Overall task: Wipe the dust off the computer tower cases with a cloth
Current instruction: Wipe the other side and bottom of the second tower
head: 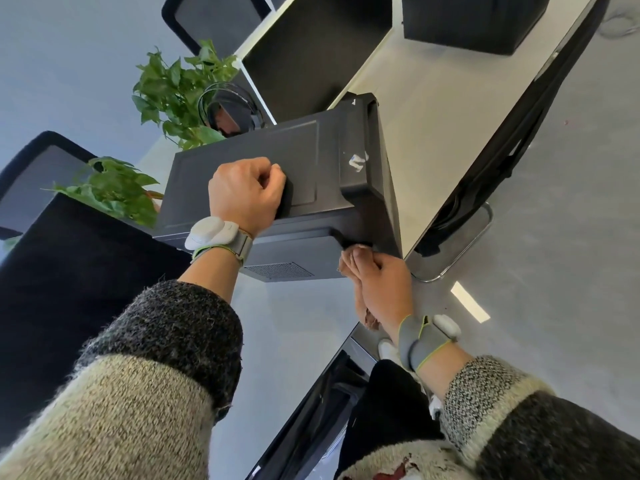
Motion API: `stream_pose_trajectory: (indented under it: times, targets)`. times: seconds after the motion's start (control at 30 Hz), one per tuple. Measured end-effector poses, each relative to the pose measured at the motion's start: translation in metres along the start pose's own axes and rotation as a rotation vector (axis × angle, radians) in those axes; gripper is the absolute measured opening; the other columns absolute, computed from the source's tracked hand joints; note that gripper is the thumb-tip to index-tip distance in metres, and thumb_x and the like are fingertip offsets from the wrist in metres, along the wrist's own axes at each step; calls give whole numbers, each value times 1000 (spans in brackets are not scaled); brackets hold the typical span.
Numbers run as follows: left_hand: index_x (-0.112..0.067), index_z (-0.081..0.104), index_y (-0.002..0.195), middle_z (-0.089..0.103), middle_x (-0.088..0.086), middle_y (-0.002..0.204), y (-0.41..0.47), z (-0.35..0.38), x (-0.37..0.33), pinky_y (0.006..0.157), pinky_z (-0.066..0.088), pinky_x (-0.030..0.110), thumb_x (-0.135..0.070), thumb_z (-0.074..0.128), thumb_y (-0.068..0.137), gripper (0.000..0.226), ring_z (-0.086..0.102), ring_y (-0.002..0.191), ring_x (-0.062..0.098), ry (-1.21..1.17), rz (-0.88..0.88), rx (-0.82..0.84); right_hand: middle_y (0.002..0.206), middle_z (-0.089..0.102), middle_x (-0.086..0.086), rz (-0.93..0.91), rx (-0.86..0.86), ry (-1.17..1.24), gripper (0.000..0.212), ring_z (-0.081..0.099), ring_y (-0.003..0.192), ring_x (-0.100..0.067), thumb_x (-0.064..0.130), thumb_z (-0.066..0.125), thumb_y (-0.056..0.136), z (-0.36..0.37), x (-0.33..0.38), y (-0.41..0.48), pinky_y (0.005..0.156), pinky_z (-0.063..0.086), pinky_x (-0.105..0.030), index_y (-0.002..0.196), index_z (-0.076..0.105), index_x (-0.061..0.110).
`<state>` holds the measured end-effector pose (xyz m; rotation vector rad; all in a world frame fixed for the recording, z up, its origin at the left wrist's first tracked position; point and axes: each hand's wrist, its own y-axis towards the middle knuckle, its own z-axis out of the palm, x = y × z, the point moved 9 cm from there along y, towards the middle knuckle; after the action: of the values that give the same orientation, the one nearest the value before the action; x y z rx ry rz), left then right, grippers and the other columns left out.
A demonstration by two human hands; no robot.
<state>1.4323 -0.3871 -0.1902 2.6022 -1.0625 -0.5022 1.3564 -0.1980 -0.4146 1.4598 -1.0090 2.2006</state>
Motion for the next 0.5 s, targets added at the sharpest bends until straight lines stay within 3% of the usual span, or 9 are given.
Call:
stream_pose_trajectory:
  times: [0.1,0.2,0.3,0.33,0.43,0.5]
  targets:
    - [-10,38,58,33,-1,50,1,1,-1,51,30,32,-30,55,94,45,36,52,27,-1,14,-4,86,80,3,-93,-62,-85,29,76,89,-20,31,60,104,-16,9,-4,87,62,-37,87,80,20]
    - [-7,40,59,35,2,51,1,-1,1,51,36,36,-30,56,93,44,39,54,32,-8,10,-13,85,79,-3,23,-106,-129,35,75,90,-30,48,58,97,-37,-24,7,90,60,-55,86,79,21]
    - [-7,41,59,36,2,52,-2,0,3,51,37,37,-30,56,93,44,39,54,32,-19,10,-17,83,79,0,63,-44,-196,40,75,86,-24,50,57,96,-35,-41,13,89,60,-58,82,79,20]
    - [-7,42,59,37,3,52,-2,0,3,51,37,37,-31,56,93,44,40,54,31,-20,7,-15,82,79,1,42,-45,-207,39,75,85,-23,48,58,98,-31,-29,11,89,60,-55,82,79,20]
    - [-6,47,60,43,5,53,1,0,4,52,40,38,-34,55,95,45,43,55,32,-14,-2,-9,79,79,6,-106,-49,-133,33,74,81,-12,30,59,105,-18,20,-3,79,59,-28,83,80,19]
    - [-6,47,61,44,6,53,1,-3,3,52,42,39,-34,54,95,45,44,55,33,5,-3,-6,80,79,5,-129,-33,-103,31,75,82,-12,27,59,106,-14,24,-6,77,59,-26,87,80,14]
